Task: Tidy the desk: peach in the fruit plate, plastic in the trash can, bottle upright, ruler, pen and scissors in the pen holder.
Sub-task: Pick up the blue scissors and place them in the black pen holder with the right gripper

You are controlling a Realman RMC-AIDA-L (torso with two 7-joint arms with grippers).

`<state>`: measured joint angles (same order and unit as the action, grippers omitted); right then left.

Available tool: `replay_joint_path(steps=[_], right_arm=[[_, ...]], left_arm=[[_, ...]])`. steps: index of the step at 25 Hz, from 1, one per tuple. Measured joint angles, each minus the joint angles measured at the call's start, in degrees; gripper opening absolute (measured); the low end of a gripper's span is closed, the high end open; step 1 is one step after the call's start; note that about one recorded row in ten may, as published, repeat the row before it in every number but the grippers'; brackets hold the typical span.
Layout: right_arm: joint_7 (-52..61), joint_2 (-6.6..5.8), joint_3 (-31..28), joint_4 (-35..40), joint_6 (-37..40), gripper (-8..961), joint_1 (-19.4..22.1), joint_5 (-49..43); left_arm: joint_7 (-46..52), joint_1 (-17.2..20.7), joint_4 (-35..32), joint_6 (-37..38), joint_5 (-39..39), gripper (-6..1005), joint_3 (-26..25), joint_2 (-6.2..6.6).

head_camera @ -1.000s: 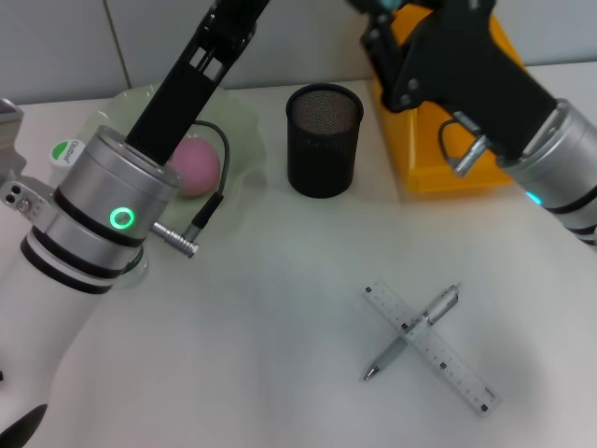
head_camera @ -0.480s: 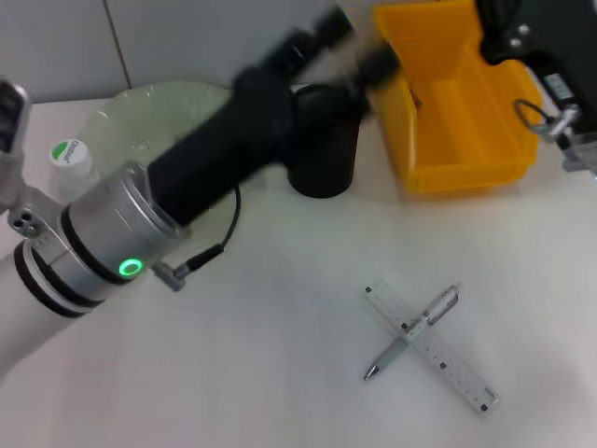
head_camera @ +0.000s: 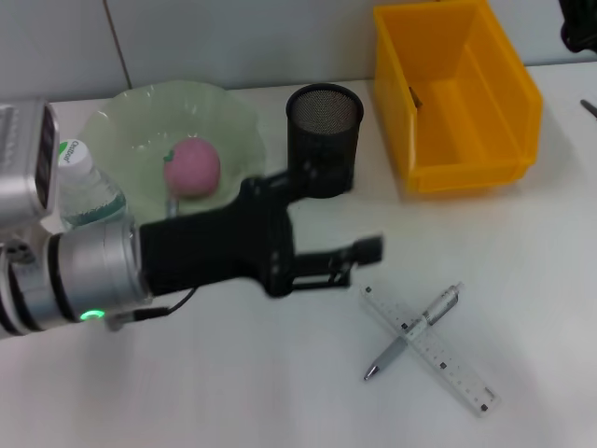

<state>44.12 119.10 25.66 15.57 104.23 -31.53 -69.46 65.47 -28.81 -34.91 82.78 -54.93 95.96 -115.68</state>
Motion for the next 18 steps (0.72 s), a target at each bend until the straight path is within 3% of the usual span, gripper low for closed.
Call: replay_joint_path(steps=[4, 9, 15, 18], right_arm=[[8.3, -0.22, 0.4, 5.1, -7.7, 86, 1.0, -2.5], [20.8, -1.06, 0.5, 12.6, -10.6, 89, 1.8, -10.5], [37.1, -1.98, 0.5, 23.9, -10.1, 92, 2.7, -17.7], [47.1, -3.51, 0.6, 30.1, -9.0, 93, 2.7, -21.0]], left_arm=[[1.5, 0.3, -0.1, 0.1, -16.9, 858, -10.0, 0.28], [1.0, 1.6, -0.2, -0.2, -27.5, 858, -16.6, -0.01], [-0.6, 4.1, -1.1, -0.9, -30.2, 858, -19.9, -1.64], [-0.8, 4.9, -1.3, -2.2, -30.3, 858, -20.1, -2.24]])
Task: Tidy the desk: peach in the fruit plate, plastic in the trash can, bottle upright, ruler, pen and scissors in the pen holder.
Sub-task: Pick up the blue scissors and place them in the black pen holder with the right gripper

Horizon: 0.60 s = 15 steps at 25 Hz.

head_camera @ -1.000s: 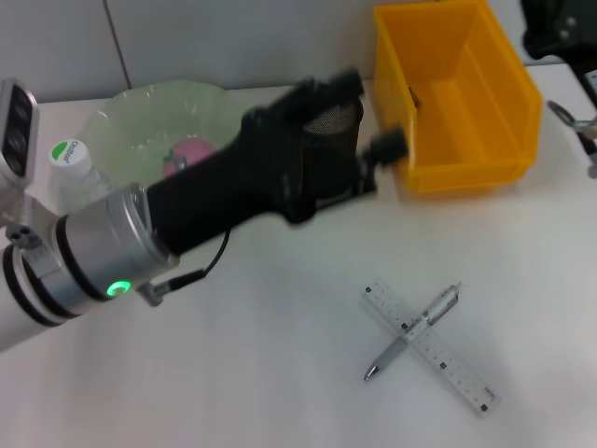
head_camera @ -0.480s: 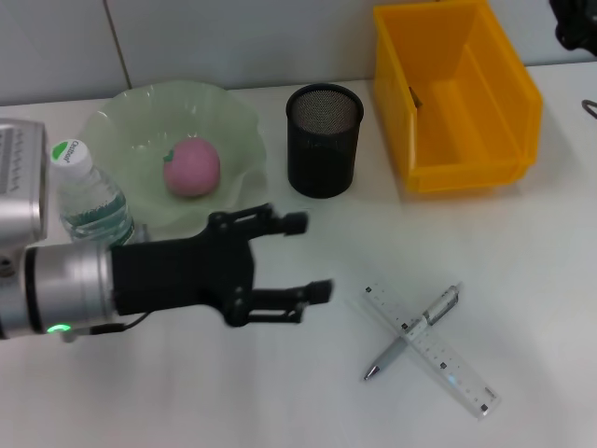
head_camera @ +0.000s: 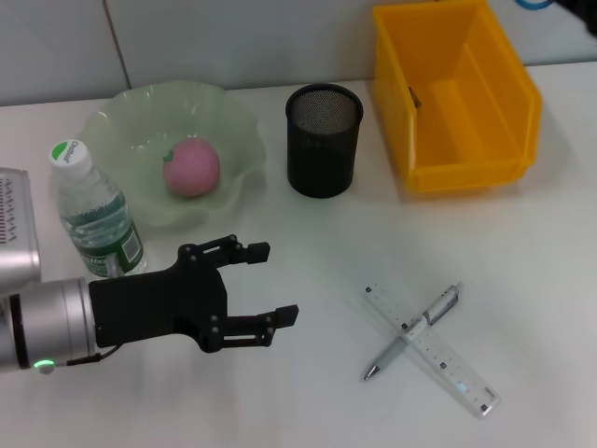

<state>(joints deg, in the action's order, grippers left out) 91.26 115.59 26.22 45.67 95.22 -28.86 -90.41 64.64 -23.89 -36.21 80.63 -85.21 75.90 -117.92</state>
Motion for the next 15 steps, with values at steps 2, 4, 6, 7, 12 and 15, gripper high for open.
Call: replay_joint_path(steps=[2, 4, 6, 7, 12, 15], right_arm=[[7.5, -1.63, 0.1, 3.9, 1.1, 94, -0.7, -1.9], [13.7, -3.39, 0.5, 6.8, 2.1, 95, -1.7, -3.3], [22.7, -6.04, 2.0, 11.8, 3.6, 96, -3.4, -6.3], [22.7, -6.04, 2.0, 11.8, 3.6, 97, -3.4, -6.3], [33.2, -8.84, 4.5, 18.5, 4.1, 99, -8.5, -16.1], [37.2, -9.8, 6.1, 19.5, 5.2, 101, -12.9, -23.5]], left_arm=[[0.2, 0.3, 0.0, -0.7, 0.0, 858, 0.0, -0.33], [0.4, 0.4, 0.2, -0.9, 0.0, 858, 0.0, -0.42], [0.3, 0.6, 0.4, -0.9, -0.1, 858, 0.0, -0.44], [0.1, 0.8, 0.4, -0.9, -0.1, 858, 0.0, -0.46], [-0.5, 1.2, 0.6, -1.2, -0.1, 858, 0.0, -0.6], [-0.6, 1.2, 0.6, -1.5, -0.1, 857, 0.0, -0.62]])
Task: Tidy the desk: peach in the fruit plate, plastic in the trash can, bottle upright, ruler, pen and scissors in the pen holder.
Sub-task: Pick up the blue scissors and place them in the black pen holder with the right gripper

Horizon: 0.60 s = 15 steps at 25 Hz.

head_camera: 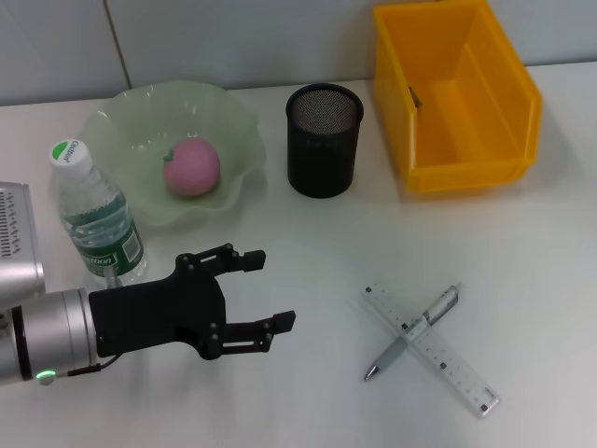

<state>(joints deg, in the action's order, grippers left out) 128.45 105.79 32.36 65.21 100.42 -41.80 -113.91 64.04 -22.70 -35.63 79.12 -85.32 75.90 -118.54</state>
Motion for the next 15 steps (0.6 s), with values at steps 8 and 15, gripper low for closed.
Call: replay_joint_path(steps=[8, 15], right_arm=[[5.9, -0.94, 6.8, -0.1, 2.1, 104, -10.3, -14.9], [7.5, -0.2, 10.8, -2.7, 1.1, 108, -18.1, -26.7]], left_arm=[[-1.5, 0.0, 0.6, -1.1, 0.0, 857, 0.0, -0.01], [-1.8, 0.0, 0.8, -1.3, 0.3, 857, -0.1, -0.03]])
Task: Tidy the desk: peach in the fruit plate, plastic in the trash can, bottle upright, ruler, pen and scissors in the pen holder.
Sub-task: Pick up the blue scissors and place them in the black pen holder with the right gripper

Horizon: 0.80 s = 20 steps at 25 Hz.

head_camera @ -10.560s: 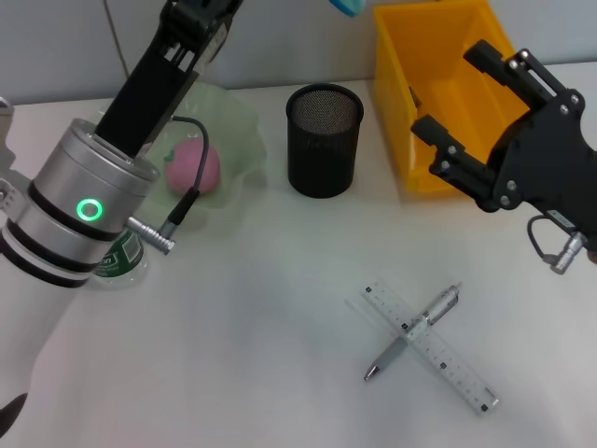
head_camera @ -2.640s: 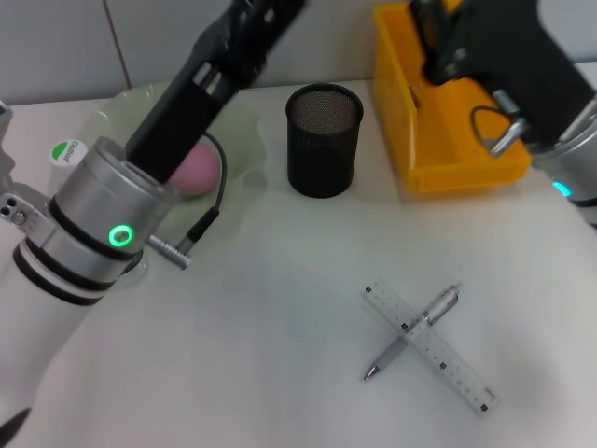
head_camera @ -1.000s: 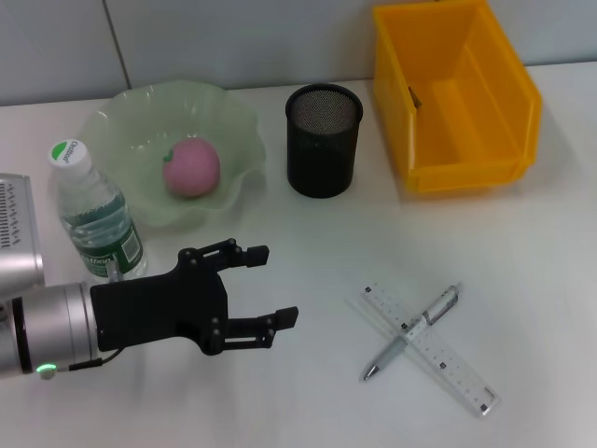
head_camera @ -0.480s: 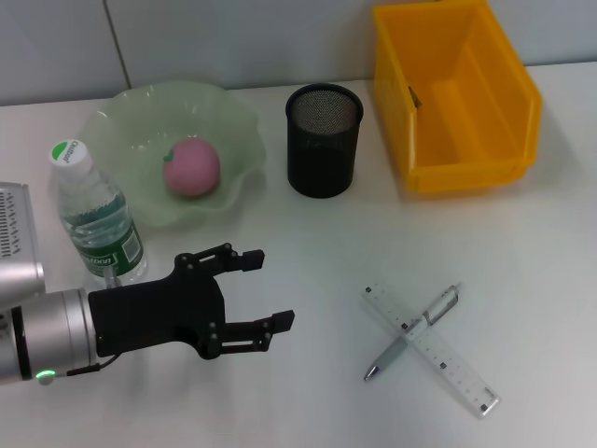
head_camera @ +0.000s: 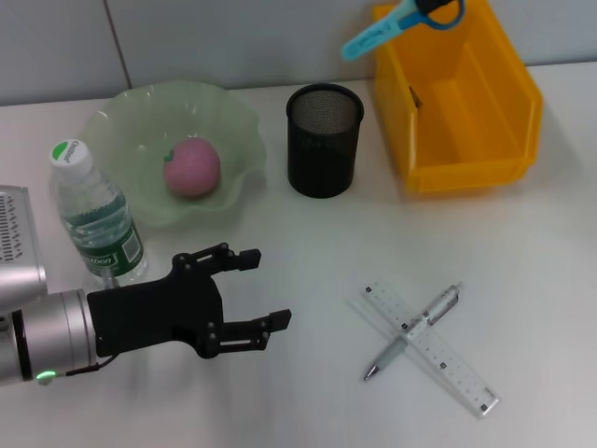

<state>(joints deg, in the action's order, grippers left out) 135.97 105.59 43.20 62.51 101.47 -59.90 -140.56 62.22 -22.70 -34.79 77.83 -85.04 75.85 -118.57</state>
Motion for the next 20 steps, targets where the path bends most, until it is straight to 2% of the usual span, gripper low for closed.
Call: replay_joint_path(steps=[5, 11, 20], right_arm=[[0.3, 0.79, 3.0, -2.8, -3.9, 110, -2.7, -4.9], [0.4, 1.05, 7.7, -9.6, -9.4, 113, -5.5, -7.2], [0.4, 2.4, 11.4, -13.2, -13.7, 118, -7.2, -8.9]], left_arm=[[0.0, -0.3, 0.0, -0.1, 0.0, 857, 0.0, 0.0], [0.2, -0.1, 0.0, 0.0, 0.1, 857, 0.2, 0.01], [0.4, 0.0, 0.0, 0.2, 0.1, 856, 0.0, 0.01]])
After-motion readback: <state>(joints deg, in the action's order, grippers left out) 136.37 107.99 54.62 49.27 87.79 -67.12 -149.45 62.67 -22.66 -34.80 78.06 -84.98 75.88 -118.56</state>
